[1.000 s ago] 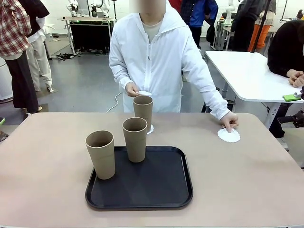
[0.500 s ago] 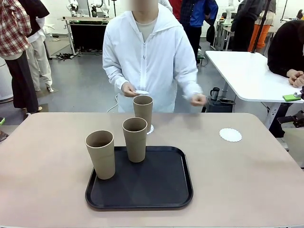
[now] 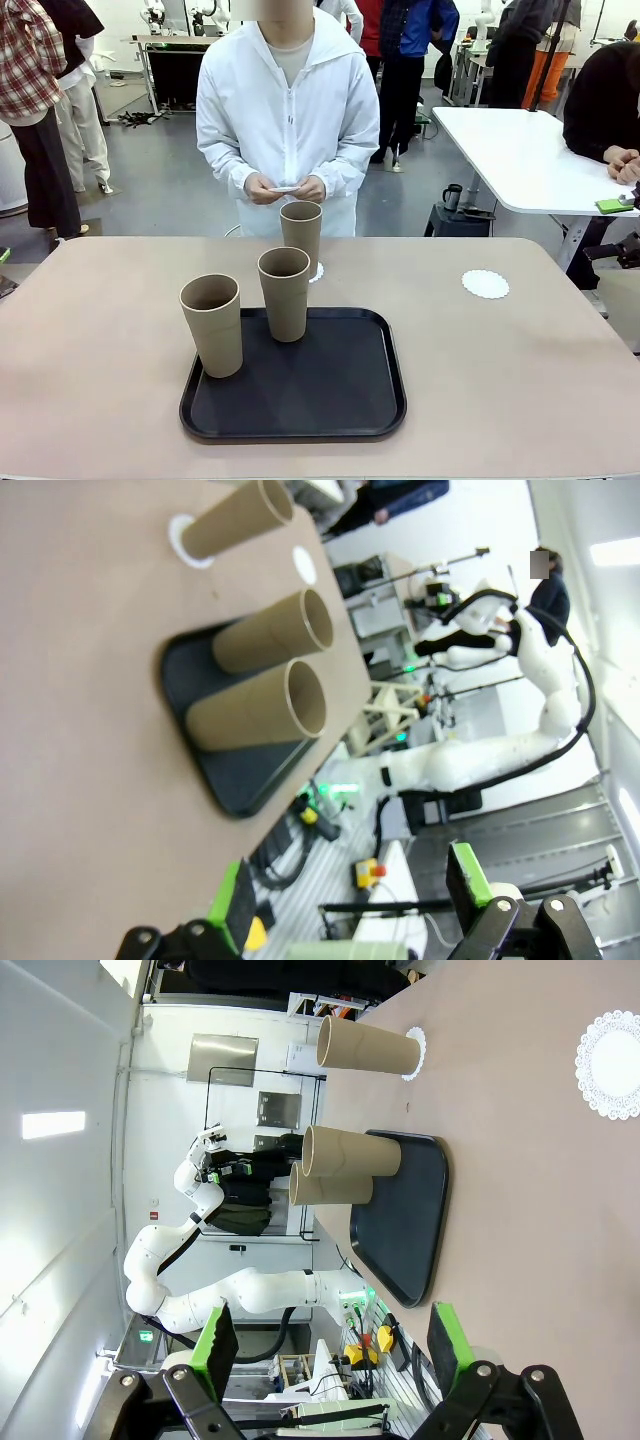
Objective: Place coasters on the table and set cups on them.
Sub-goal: Take one Reusable plastic cup from the Flat Tray and place it on a coaster set by the human.
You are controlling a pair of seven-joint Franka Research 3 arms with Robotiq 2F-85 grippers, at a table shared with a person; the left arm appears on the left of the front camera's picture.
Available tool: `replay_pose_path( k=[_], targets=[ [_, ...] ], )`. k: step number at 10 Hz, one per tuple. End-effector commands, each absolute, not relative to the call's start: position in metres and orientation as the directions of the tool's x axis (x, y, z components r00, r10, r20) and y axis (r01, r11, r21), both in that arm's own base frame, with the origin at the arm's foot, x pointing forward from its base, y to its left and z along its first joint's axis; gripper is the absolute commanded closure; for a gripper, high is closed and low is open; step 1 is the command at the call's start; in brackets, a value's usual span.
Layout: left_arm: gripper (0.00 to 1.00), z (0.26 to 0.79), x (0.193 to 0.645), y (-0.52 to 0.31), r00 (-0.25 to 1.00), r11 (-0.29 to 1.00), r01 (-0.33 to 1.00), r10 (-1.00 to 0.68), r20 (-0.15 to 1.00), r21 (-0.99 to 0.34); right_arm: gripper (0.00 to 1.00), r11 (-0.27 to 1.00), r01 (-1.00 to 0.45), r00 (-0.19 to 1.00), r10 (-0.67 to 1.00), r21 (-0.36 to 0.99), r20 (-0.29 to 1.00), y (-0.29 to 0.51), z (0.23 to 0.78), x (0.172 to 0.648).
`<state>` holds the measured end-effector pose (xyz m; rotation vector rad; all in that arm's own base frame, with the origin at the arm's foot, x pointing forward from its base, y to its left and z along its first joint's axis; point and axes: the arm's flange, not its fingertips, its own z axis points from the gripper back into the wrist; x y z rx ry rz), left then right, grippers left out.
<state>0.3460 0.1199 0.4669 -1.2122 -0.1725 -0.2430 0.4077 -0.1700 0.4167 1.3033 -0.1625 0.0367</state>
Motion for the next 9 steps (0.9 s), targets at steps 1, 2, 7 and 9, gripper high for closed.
replay_pose_path(
  k=[1, 2, 7, 9],
  targets=[
    [0.00, 0.469, 0.345, 0.121, 0.960, 0.324, 0.282, -0.089, 0.267, -0.903, 0.00, 0.269, -0.112, 0.988, -0.069, 0.957, 0.135, -0.170, 0.416, 0.408],
    [0.00, 0.469, 0.345, 0.121, 0.960, 0.324, 0.282, -0.089, 0.267, -0.903, 0.00, 0.269, -0.112, 0.988, -0.069, 0.957, 0.135, -0.170, 0.416, 0.408],
    [0.00, 0.469, 0.345, 0.121, 0.960, 0.324, 0.282, -0.089, 0.267, -0.903, 0.00, 0.473, -0.279, 0.959, 0.191, 0.836, 0.211, -0.061, 0.455, 0.416],
    [0.00, 0.469, 0.345, 0.121, 0.960, 0.324, 0.282, -0.089, 0.267, -0.903, 0.00, 0.544, -0.364, 0.919, 0.343, 0.756, 0.195, 0.009, 0.450, 0.421]
  ],
)
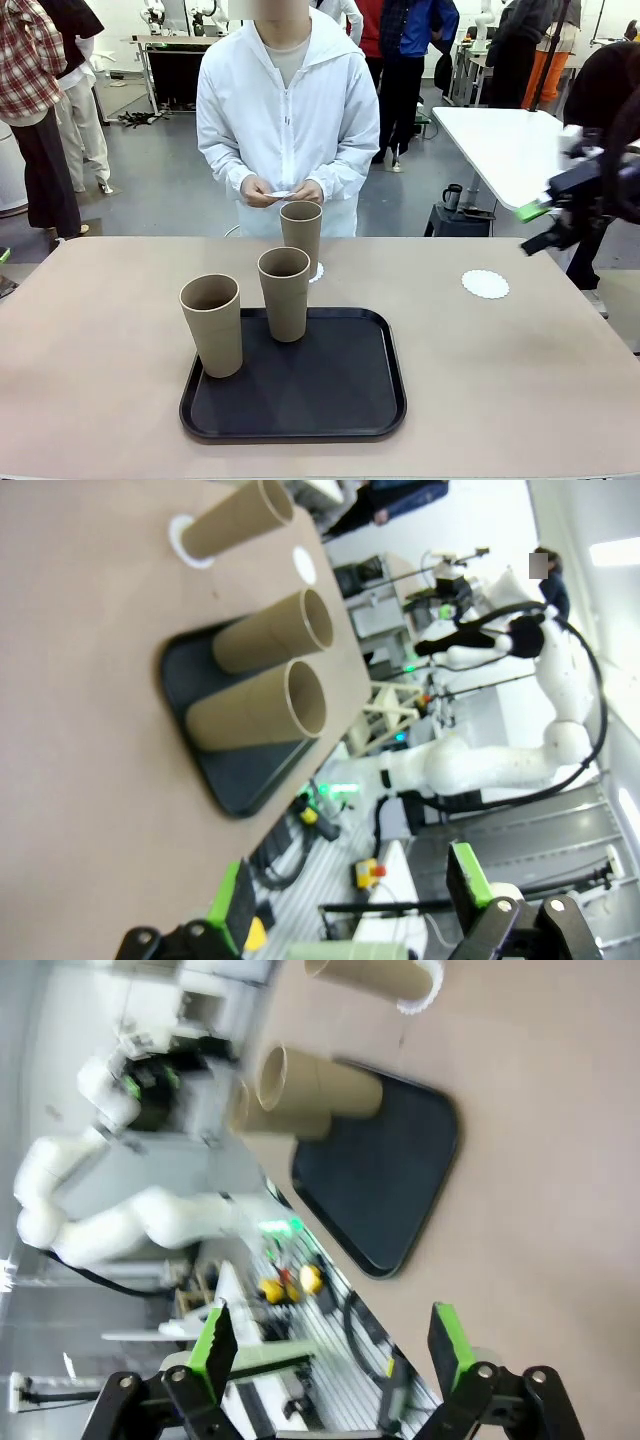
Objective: Place coasters on the table and set cups on them.
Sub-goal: Take one Reusable plastic cup from the Flat Tray and place it on a coaster set by the human.
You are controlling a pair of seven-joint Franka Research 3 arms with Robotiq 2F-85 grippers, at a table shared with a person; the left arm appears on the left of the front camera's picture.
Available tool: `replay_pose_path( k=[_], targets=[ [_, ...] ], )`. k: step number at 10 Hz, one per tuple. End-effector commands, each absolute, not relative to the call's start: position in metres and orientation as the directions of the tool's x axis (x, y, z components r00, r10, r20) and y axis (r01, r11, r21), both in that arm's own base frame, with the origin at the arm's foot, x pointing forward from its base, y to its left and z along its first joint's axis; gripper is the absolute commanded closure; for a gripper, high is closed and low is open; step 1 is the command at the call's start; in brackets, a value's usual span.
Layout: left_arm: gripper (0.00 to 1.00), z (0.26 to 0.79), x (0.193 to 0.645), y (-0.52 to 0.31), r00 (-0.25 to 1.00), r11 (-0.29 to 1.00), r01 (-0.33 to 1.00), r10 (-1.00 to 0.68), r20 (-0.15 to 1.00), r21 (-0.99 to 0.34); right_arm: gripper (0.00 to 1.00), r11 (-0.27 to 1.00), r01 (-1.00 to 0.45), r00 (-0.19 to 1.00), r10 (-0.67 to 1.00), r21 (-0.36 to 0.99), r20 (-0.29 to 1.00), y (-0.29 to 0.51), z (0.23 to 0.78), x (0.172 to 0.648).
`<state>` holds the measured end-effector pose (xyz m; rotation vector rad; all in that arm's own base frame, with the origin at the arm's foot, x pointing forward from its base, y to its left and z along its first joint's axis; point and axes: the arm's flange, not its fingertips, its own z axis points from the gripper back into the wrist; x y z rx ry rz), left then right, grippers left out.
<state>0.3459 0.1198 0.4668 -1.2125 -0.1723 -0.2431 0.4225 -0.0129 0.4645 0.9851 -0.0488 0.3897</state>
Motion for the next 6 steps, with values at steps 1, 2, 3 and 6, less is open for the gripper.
replay_pose_path(
  k=[1, 2, 3, 6],
  targets=[
    [0.00, 0.469, 0.345, 0.121, 0.960, 0.324, 0.282, -0.089, 0.267, -0.903, 0.00, 0.556, -0.428, 0.882, 0.430, 0.712, 0.194, 0.049, 0.439, 0.419],
    [0.00, 0.469, 0.345, 0.121, 0.960, 0.324, 0.282, -0.089, 0.267, -0.903, 0.00, 0.558, -0.506, 0.833, 0.512, 0.658, 0.207, 0.083, 0.429, 0.415],
    [0.00, 0.469, 0.345, 0.121, 0.960, 0.324, 0.282, -0.089, 0.267, -0.903, 0.00, 0.553, -0.596, 0.773, 0.592, 0.582, 0.229, 0.113, 0.421, 0.413],
    [0.00, 0.469, 0.345, 0.121, 0.960, 0.324, 0.282, -0.089, 0.267, -0.903, 0.00, 0.431, -0.787, 0.597, 0.712, 0.442, 0.368, 0.175, 0.411, 0.404]
  ],
)
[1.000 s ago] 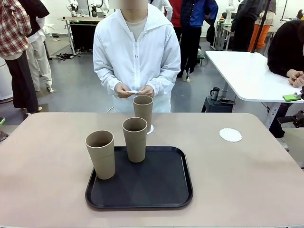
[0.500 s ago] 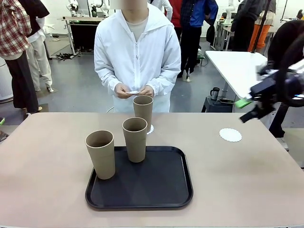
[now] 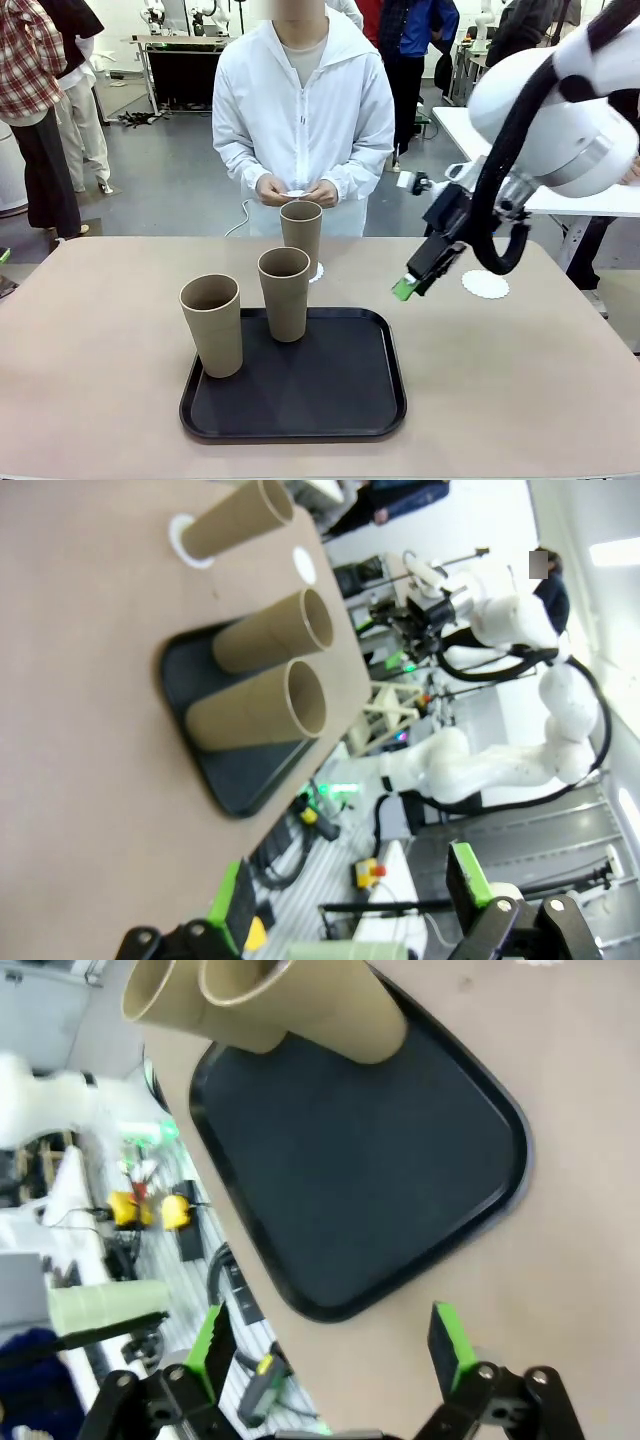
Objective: Place coasters on the table and set cups on them.
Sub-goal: Take one Reusable plastic cup from the Flat Tray and place it on a coaster set by the human.
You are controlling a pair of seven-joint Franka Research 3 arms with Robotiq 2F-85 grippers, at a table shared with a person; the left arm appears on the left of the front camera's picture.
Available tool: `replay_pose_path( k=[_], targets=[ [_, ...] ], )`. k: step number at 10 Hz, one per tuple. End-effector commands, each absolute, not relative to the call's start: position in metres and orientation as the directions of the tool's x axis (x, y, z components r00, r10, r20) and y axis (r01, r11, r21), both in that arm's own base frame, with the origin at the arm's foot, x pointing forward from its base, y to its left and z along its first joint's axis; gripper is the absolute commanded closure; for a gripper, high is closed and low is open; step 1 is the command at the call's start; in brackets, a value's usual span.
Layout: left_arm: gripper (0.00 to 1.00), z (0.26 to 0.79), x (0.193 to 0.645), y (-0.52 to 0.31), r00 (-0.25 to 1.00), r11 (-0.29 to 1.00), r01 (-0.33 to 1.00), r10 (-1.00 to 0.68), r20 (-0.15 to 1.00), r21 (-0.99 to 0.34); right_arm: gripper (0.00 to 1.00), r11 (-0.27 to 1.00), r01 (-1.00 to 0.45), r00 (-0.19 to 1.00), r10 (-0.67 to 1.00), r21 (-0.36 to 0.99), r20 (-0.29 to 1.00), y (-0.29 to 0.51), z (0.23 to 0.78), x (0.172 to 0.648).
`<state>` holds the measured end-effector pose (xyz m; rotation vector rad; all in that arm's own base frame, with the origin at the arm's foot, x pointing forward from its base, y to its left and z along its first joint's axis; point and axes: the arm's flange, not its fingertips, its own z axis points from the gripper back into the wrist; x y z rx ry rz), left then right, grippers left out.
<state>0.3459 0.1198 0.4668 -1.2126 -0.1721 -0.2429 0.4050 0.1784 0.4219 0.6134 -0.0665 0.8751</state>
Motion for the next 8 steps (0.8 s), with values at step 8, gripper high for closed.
replay_pose_path(
  k=[8],
  targets=[
    [0.00, 0.469, 0.345, 0.121, 0.960, 0.324, 0.282, -0.089, 0.267, -0.903, 0.00, 0.357, -0.838, 0.514, 0.769, 0.412, 0.379, 0.196, 0.417, 0.399]
  ],
)
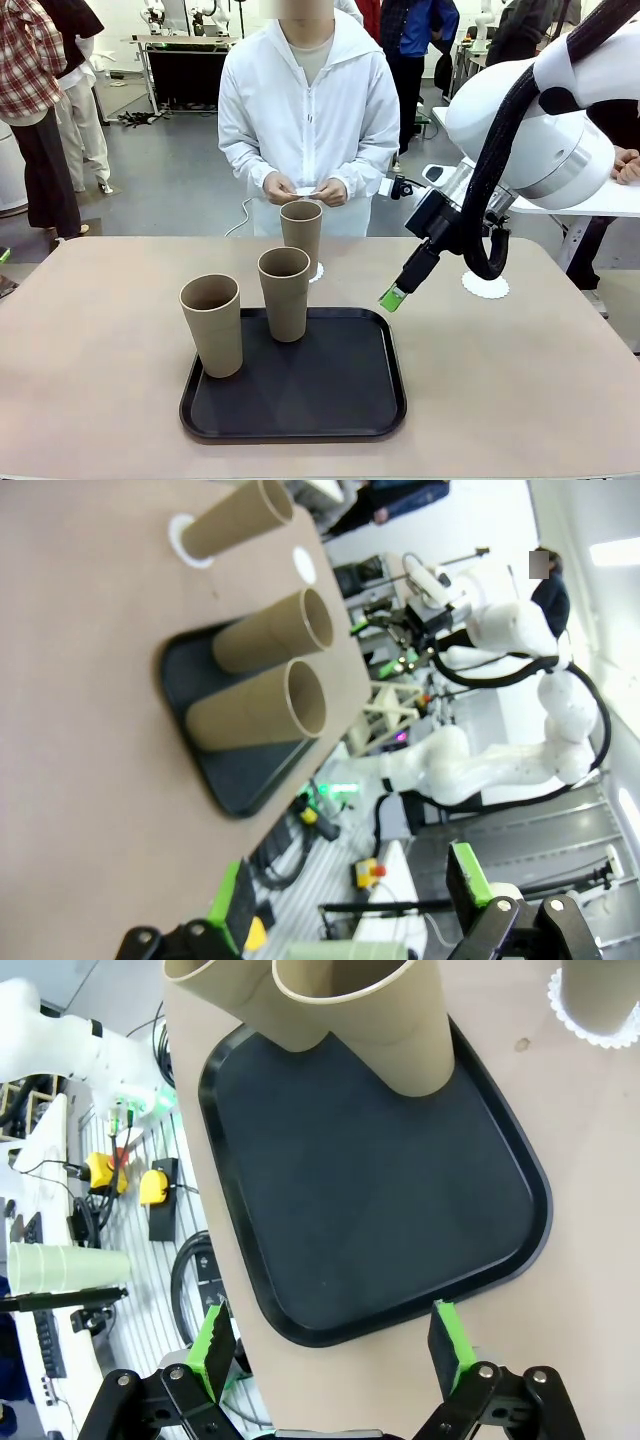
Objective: Place coasters on the table and set cups on them.
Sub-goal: Take one Reusable plastic cup from the Flat Tray and place it on a coaster set by the human.
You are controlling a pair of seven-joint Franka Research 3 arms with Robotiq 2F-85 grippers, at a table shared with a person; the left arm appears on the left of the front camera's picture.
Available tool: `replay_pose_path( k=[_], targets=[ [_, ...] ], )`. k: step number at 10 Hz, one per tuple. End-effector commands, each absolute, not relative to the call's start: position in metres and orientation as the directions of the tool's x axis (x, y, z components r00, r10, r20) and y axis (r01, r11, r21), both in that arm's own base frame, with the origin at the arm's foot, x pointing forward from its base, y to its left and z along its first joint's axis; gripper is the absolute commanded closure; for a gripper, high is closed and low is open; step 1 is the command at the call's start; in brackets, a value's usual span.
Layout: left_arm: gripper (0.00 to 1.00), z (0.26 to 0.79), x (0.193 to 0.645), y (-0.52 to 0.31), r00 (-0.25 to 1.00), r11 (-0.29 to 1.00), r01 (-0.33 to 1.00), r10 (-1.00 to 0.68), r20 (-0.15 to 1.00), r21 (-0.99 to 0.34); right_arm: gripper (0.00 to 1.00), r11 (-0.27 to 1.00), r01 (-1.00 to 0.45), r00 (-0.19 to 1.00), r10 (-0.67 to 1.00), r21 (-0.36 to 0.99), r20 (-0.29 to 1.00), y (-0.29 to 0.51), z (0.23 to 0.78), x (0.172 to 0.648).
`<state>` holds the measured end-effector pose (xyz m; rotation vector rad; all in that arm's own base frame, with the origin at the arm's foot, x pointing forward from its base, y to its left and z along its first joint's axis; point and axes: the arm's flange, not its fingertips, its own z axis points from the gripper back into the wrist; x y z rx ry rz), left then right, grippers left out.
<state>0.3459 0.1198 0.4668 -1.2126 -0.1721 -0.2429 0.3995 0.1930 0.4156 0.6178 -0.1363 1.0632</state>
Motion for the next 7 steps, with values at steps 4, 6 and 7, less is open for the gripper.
replay_pose_path(
  k=[4, 6, 7],
  targets=[
    [0.00, 0.469, 0.345, 0.121, 0.960, 0.324, 0.282, -0.089, 0.267, -0.903, 0.00, 0.270, -0.926, 0.376, 0.678, 0.262, 0.631, 0.197, 0.387, 0.414],
    [0.00, 0.469, 0.345, 0.121, 0.960, 0.324, 0.282, -0.089, 0.267, -0.903, 0.00, 0.228, -0.945, 0.325, 0.591, 0.234, 0.738, 0.216, 0.360, 0.422],
    [0.00, 0.469, 0.345, 0.121, 0.960, 0.324, 0.282, -0.089, 0.267, -0.903, 0.00, 0.197, -0.951, 0.308, 0.550, 0.237, 0.776, 0.223, 0.349, 0.425]
  ],
)
